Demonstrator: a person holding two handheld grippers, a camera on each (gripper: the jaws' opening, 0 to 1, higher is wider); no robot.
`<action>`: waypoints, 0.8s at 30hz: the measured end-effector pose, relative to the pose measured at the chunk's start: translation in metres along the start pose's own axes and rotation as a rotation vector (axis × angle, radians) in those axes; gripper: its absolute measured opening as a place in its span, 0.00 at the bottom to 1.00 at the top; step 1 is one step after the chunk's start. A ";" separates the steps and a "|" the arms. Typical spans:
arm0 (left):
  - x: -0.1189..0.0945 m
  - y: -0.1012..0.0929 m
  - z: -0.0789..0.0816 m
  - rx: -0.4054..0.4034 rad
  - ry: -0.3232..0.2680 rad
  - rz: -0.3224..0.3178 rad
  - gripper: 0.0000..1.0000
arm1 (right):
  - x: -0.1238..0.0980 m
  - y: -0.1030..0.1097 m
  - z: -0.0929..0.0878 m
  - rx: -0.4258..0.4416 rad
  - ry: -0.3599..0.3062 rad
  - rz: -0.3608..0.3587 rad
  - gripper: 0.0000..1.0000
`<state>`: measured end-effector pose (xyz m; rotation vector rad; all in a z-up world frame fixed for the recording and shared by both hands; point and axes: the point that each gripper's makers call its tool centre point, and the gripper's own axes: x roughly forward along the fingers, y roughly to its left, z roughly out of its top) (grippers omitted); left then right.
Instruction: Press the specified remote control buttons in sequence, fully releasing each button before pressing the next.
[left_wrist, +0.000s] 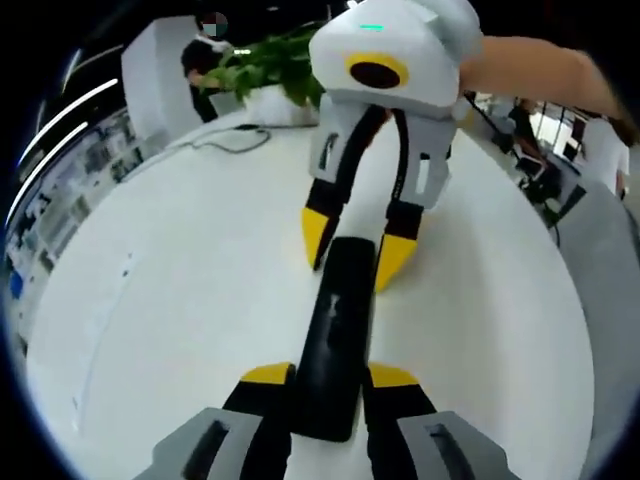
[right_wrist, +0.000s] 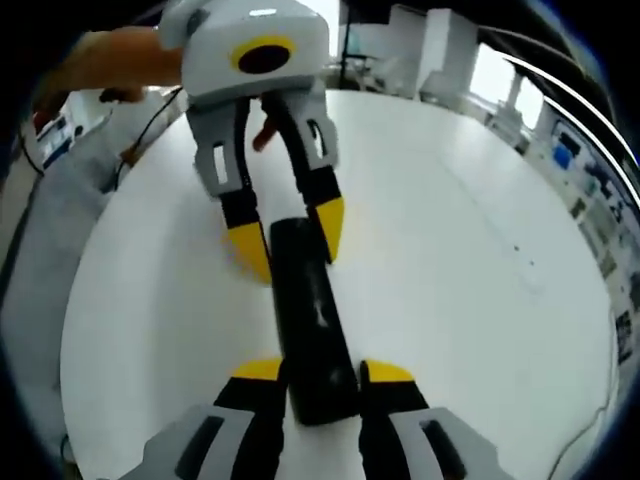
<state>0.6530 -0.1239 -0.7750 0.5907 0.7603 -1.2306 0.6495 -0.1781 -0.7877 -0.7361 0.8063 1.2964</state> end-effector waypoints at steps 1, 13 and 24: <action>-0.002 0.001 0.000 0.002 0.002 -0.002 0.26 | 0.000 -0.001 0.000 -0.008 0.006 0.001 0.23; 0.002 0.003 0.000 0.011 0.039 -0.005 0.25 | -0.002 -0.003 -0.004 -0.033 0.046 0.008 0.22; 0.003 0.002 -0.002 0.050 0.075 0.017 0.24 | -0.006 -0.003 -0.004 -0.074 0.066 -0.005 0.21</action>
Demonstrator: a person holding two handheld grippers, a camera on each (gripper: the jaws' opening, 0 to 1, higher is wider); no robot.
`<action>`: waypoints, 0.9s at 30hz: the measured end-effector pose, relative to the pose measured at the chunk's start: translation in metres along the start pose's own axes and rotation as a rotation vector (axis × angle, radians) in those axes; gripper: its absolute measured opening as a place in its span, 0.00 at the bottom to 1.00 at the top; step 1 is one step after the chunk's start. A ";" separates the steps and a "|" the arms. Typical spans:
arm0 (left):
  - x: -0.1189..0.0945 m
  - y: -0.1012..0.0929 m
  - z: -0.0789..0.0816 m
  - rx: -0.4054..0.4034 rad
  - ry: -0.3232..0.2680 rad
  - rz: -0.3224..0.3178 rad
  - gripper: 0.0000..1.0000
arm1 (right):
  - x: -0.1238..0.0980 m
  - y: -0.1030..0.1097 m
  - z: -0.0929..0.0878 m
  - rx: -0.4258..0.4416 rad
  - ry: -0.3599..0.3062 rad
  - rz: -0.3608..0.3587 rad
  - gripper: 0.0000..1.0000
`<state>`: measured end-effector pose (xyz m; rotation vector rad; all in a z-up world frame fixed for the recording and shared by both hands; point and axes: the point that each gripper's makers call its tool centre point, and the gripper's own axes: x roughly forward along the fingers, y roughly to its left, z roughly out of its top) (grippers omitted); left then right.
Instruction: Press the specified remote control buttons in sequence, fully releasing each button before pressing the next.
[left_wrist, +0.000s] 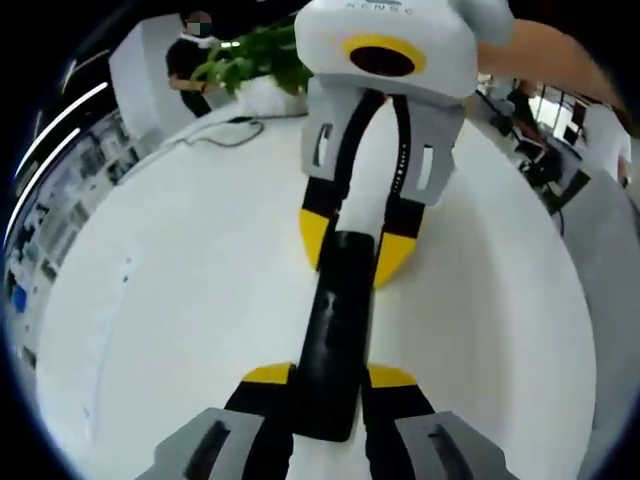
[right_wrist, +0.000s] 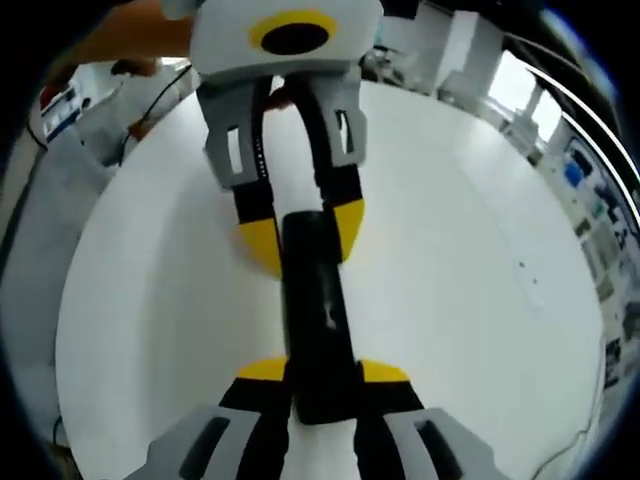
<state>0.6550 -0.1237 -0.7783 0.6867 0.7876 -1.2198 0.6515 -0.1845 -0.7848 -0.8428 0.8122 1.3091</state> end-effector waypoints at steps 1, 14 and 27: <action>0.000 -0.001 0.000 -0.001 0.001 -0.001 0.24 | -0.001 0.001 0.000 0.003 0.000 0.003 0.21; -0.014 -0.008 0.012 0.005 -0.014 0.011 0.24 | -0.020 0.009 0.007 -0.003 -0.012 -0.007 0.21; -0.037 -0.028 0.027 0.016 -0.018 0.024 0.24 | -0.045 0.027 0.018 -0.011 -0.012 -0.018 0.21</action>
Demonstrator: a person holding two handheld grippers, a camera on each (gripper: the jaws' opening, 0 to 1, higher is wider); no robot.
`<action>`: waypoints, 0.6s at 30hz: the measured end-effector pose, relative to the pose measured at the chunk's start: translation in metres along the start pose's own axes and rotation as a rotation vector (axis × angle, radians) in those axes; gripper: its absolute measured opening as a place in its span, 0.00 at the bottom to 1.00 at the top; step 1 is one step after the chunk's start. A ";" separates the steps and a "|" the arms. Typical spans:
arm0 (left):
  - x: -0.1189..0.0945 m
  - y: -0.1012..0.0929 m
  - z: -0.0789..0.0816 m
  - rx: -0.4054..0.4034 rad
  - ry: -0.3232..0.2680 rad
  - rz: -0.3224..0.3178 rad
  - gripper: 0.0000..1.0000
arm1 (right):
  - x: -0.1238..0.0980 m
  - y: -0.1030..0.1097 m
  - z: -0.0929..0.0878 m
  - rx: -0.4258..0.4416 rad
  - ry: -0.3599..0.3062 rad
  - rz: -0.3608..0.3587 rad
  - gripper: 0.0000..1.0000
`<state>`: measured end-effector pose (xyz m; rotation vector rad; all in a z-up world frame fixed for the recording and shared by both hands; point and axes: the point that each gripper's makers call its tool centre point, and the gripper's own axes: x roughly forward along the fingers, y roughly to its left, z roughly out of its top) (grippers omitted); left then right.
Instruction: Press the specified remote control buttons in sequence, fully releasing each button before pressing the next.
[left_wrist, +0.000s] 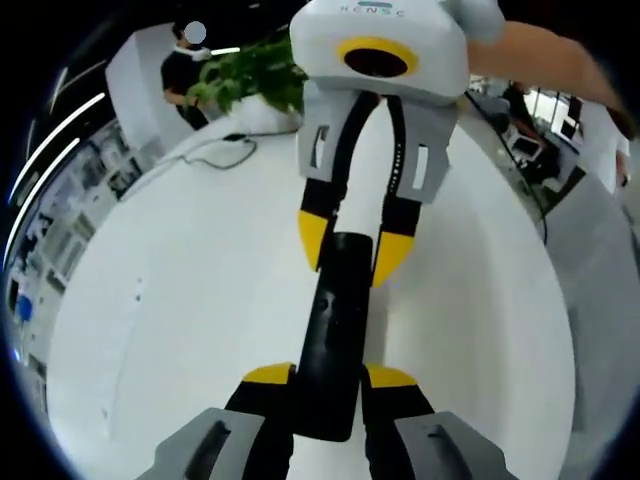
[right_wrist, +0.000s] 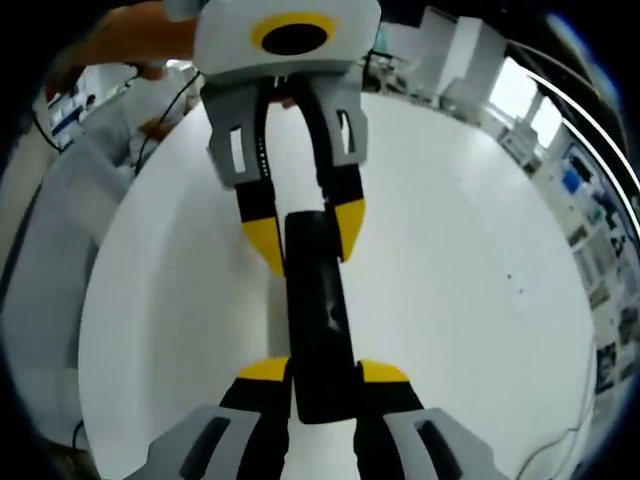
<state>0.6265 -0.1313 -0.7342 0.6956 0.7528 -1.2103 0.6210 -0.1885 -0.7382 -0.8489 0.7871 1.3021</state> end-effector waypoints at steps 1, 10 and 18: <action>-0.002 -0.002 0.002 0.003 -0.002 0.000 0.24 | -0.002 0.002 0.001 0.000 0.000 0.000 0.21; -0.021 -0.020 0.013 0.016 -0.008 0.008 0.24 | -0.021 0.016 0.009 -0.003 -0.002 -0.013 0.21; -0.036 -0.038 0.022 0.029 -0.013 0.015 0.24 | -0.039 0.035 0.015 -0.009 0.000 -0.022 0.21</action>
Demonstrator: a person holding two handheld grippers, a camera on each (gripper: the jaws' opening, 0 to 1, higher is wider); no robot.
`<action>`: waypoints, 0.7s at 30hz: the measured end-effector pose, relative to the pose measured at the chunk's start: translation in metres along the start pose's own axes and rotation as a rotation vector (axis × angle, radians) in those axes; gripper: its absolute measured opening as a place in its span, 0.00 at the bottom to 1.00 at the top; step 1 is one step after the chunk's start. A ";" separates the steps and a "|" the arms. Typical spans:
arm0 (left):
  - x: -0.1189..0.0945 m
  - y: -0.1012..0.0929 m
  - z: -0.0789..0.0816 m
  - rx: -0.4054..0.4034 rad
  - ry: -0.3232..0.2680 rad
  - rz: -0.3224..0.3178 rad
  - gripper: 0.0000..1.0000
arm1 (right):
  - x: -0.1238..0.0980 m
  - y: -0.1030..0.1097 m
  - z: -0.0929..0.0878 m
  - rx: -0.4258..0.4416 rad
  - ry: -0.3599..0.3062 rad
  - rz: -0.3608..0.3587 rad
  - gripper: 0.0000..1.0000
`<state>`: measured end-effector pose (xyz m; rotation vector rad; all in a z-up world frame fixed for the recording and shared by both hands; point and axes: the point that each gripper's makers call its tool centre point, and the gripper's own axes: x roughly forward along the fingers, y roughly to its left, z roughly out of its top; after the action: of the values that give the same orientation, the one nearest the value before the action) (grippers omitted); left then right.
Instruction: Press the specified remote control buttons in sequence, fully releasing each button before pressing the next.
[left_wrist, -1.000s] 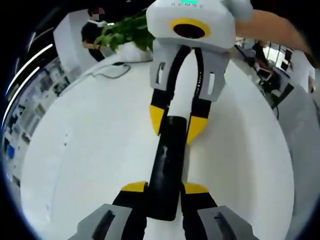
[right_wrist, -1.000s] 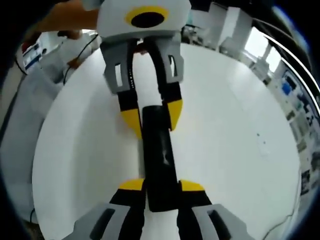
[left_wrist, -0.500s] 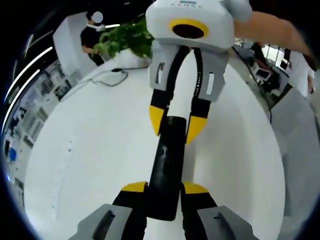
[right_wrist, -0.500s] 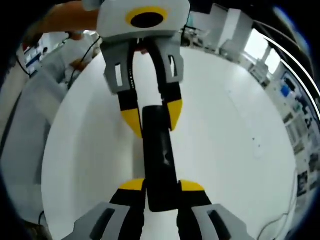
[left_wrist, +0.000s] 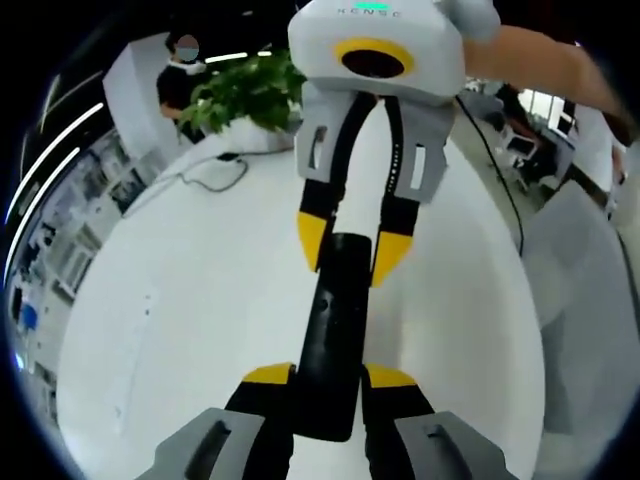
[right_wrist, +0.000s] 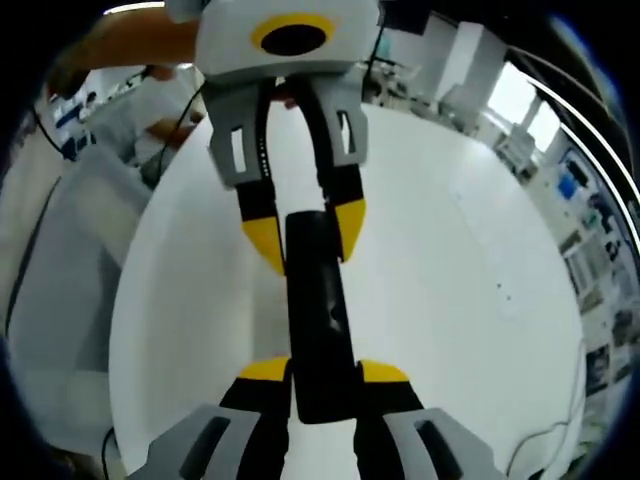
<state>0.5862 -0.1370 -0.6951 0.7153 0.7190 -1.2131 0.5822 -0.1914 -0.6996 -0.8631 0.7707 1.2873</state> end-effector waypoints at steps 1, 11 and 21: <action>-0.002 -0.002 0.001 0.001 0.000 0.000 0.24 | -0.003 0.003 0.001 -0.002 -0.001 -0.001 0.21; -0.021 -0.024 0.008 0.007 -0.011 0.012 0.24 | -0.019 0.020 0.009 -0.010 -0.004 -0.013 0.21; -0.035 -0.051 0.007 0.012 -0.013 0.009 0.24 | -0.029 0.047 0.014 -0.023 0.000 -0.014 0.21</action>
<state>0.5308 -0.1337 -0.6680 0.7195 0.6978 -1.2139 0.5323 -0.1898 -0.6723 -0.8854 0.7498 1.2863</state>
